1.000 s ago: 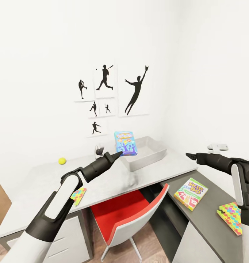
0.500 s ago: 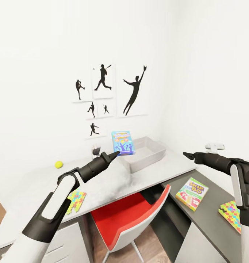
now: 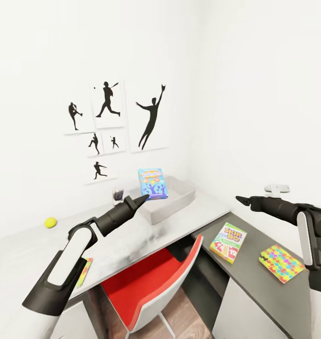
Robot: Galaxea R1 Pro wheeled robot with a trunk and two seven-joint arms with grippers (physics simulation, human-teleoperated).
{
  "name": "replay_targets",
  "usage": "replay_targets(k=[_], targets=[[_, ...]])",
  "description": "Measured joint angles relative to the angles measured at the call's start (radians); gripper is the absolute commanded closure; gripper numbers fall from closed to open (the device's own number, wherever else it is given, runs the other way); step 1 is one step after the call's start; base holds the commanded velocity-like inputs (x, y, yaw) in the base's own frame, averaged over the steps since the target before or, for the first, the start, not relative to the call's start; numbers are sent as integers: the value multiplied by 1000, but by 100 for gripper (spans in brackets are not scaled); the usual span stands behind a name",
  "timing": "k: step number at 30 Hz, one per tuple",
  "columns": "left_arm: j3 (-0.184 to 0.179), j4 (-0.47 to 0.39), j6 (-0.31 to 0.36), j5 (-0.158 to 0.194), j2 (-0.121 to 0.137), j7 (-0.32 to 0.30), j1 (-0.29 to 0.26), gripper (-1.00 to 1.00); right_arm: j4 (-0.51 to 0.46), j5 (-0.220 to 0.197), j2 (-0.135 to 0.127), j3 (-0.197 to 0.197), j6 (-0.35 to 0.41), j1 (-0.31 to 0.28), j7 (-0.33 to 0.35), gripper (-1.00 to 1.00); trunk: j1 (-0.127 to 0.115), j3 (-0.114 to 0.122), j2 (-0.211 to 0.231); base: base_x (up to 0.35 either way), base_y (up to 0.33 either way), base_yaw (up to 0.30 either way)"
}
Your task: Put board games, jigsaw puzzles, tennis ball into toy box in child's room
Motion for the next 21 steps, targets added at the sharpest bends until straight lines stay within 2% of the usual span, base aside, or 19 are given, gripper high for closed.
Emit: replay_targets(k=[7,10,12,14,20,21], targets=[[10,-2,-1,1,1,-9,11,100,0,-1,0,1,1,0,1,-100,0,0,0,1,1,-295],[42,-4,0,1,6,-32,26,100,0,-1,0,3,2,1,1,-100,0,0,0,0,0,-295],[88,-13,9,-1,17,-66,53,100,0,-2,0,22,5,1,2,-100,0,0,0,0,0,-295],[107,-16,18,0,21,-76,62,100,0,-1,0,29,6,1,2,-100,0,0,0,0,0,-295],[131,-18,28,1,39,-102,77,100,0,0,0,36,7,1,2,-100,0,0,0,0,0,-295],[179,-18,28,-6,51,-121,103,100,0,0,0,37,6,2,2,-100,0,0,0,0,0,-295]])
